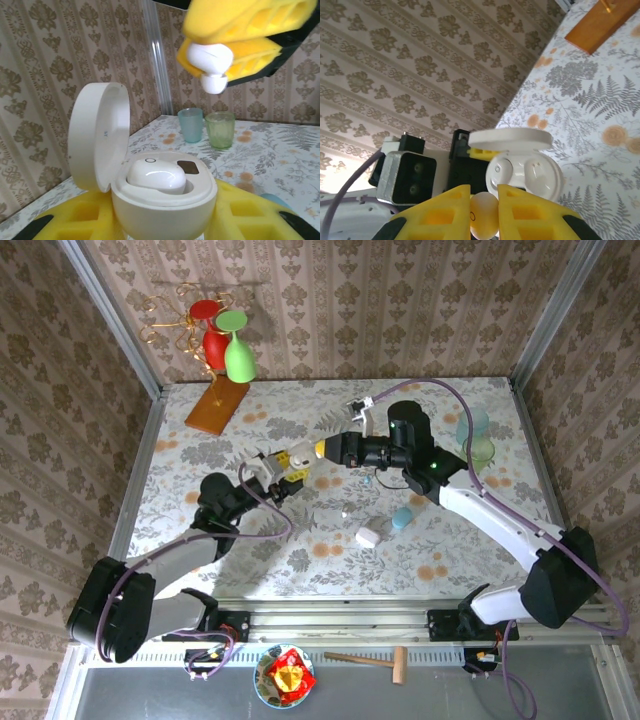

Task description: Insert the wireless bluetooth earbuds into the charging case

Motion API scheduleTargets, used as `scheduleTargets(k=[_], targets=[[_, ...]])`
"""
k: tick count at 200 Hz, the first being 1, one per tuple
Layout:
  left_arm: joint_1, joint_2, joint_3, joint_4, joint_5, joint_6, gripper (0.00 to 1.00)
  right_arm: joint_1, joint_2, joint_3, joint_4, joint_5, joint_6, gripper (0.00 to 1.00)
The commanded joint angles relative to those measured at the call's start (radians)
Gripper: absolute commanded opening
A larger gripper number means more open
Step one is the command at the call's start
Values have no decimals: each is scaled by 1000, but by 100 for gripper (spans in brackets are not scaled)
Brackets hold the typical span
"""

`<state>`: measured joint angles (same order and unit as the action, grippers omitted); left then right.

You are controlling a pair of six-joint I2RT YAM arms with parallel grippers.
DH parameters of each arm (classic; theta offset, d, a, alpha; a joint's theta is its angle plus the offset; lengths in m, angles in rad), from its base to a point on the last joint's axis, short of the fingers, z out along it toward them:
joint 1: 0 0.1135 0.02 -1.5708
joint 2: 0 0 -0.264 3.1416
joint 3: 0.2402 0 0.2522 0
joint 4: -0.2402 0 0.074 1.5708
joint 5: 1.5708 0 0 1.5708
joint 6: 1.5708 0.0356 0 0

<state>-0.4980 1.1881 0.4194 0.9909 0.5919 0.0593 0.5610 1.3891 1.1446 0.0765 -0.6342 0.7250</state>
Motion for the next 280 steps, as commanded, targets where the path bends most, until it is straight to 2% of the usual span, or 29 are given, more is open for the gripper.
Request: scheduleTargets(k=[1, 7, 60, 135, 148, 263, 280], targets=[[-10, -1, 42, 55, 45, -39, 22, -2, 42, 21, 45, -50, 23, 16], [-10, -1, 42, 58, 75, -45, 22, -1, 47, 22, 48, -53, 24, 16], [-19, -10, 52, 57, 111, -57, 22, -1, 73, 17, 64, -50, 25, 16], [-20, -18, 44, 125, 59, -102, 22, -3, 74, -7, 56, -42, 16, 16], [-20, -18, 42, 121, 18, -95, 22, -3, 70, -9, 51, -40, 15, 16], [-20, -24, 36, 117, -15, -76, 22, -4, 59, -4, 9, -23, -15, 16], [-20, -25, 39, 117, -6, -81, 22, -3, 72, 17, -40, -6, -38, 17]])
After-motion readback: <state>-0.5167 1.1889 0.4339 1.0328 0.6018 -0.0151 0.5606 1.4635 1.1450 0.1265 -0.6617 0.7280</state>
